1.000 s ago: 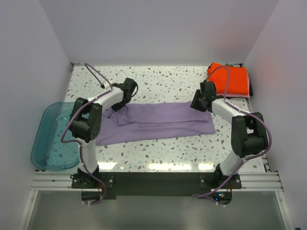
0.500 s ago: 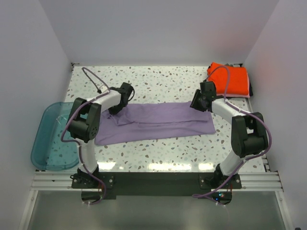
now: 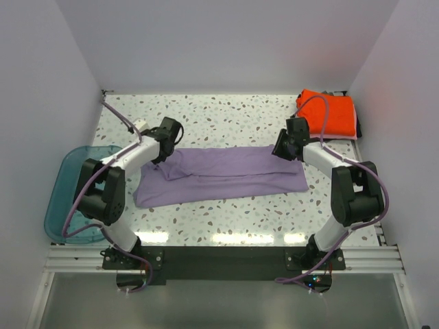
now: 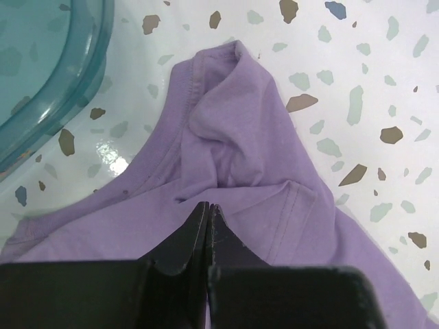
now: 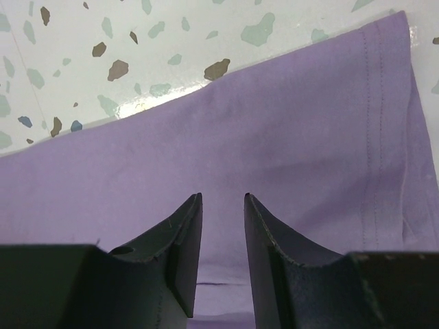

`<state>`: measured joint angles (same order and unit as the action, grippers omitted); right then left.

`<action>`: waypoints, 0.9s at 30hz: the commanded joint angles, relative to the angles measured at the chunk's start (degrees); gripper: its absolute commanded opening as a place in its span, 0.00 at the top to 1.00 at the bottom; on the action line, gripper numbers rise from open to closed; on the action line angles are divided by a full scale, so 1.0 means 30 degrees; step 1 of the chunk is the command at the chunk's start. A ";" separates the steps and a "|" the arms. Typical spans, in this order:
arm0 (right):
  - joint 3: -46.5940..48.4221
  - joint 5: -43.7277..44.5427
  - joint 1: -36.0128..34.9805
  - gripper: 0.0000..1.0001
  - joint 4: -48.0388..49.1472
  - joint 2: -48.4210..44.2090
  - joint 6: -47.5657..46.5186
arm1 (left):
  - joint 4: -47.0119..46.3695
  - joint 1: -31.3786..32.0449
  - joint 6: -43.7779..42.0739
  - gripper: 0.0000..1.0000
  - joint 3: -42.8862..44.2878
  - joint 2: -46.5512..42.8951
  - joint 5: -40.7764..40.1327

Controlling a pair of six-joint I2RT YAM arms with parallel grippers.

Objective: Fold and stack the t-shirts
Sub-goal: Fold the tshirt

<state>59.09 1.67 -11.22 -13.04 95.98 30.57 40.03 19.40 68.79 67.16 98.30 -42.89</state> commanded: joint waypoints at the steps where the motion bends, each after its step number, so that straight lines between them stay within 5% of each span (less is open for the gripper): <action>1: -0.0068 -0.0381 -0.0184 0.66 0.0947 -0.1057 -0.0257 | -0.1620 -0.0342 -0.0605 1.00 -0.1141 -0.1388 -0.0381; 4: -0.0039 -0.0411 -0.0301 0.66 0.0947 -0.1087 -0.0257 | -0.3494 -0.0343 -0.2620 1.00 -0.1613 -0.1742 0.0993; 9: -0.0097 -0.0295 -0.0389 0.66 0.0831 -0.1291 -0.0199 | -0.3999 0.0854 -0.3098 0.66 -0.0970 -0.1070 0.1555; 14: -0.0185 -0.0118 -0.0360 0.66 0.0713 -0.1526 -0.0257 | -0.2506 0.1444 -0.1576 0.50 -0.0208 0.0012 0.1291; 27: -0.0361 0.0058 -0.0360 0.66 0.0538 -0.1761 -0.0287 | -0.2181 0.2381 -0.0988 0.41 0.0584 0.1305 0.2022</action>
<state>58.39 0.56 -12.10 -12.71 93.27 30.39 33.34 26.00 64.73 67.07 102.06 -36.73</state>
